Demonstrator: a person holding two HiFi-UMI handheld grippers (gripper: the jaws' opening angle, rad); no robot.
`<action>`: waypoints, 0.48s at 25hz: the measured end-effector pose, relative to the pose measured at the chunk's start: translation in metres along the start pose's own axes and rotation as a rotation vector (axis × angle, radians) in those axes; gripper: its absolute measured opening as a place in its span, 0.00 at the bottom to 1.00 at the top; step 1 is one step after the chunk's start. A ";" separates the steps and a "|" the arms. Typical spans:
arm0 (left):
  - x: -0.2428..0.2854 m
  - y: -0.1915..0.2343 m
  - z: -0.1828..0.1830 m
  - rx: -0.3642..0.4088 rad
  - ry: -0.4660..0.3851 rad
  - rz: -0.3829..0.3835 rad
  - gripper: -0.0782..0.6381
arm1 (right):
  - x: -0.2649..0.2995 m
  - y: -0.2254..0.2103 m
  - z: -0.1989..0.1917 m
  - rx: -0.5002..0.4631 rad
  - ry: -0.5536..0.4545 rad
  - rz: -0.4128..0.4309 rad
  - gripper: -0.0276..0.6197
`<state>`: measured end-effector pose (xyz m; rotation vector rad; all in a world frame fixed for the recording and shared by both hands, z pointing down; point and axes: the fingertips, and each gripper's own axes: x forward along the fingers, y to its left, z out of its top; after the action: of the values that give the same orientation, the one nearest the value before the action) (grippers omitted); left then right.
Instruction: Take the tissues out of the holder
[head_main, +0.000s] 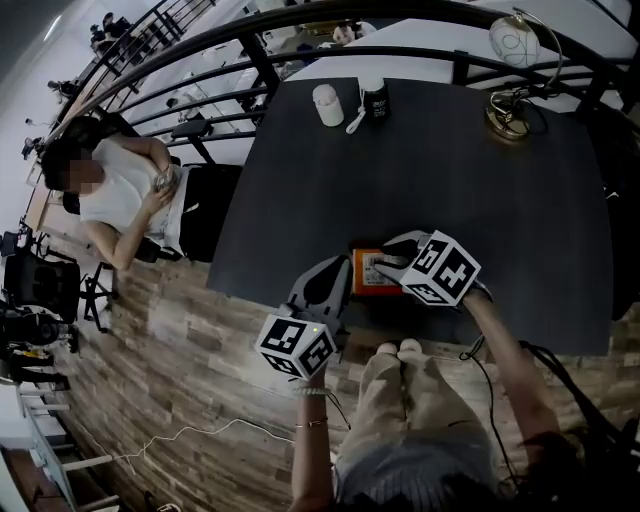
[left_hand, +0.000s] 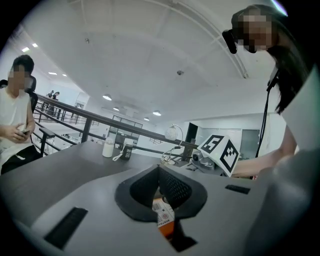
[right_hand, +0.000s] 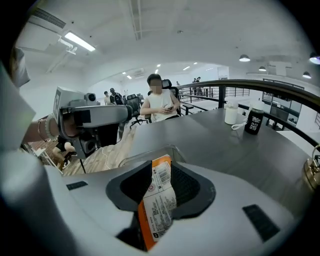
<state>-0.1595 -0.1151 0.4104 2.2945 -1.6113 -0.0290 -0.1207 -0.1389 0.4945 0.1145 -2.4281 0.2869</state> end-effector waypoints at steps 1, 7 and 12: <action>0.000 0.003 -0.001 -0.003 0.003 0.001 0.12 | 0.004 -0.001 0.000 -0.008 0.016 0.000 0.20; 0.003 0.015 -0.003 -0.019 0.008 -0.015 0.12 | 0.020 -0.008 -0.009 -0.040 0.126 0.000 0.20; 0.008 0.024 -0.005 -0.020 0.016 -0.024 0.12 | 0.040 -0.011 -0.021 -0.083 0.263 -0.002 0.20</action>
<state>-0.1775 -0.1287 0.4230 2.2932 -1.5683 -0.0325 -0.1363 -0.1446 0.5378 0.0392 -2.1752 0.1875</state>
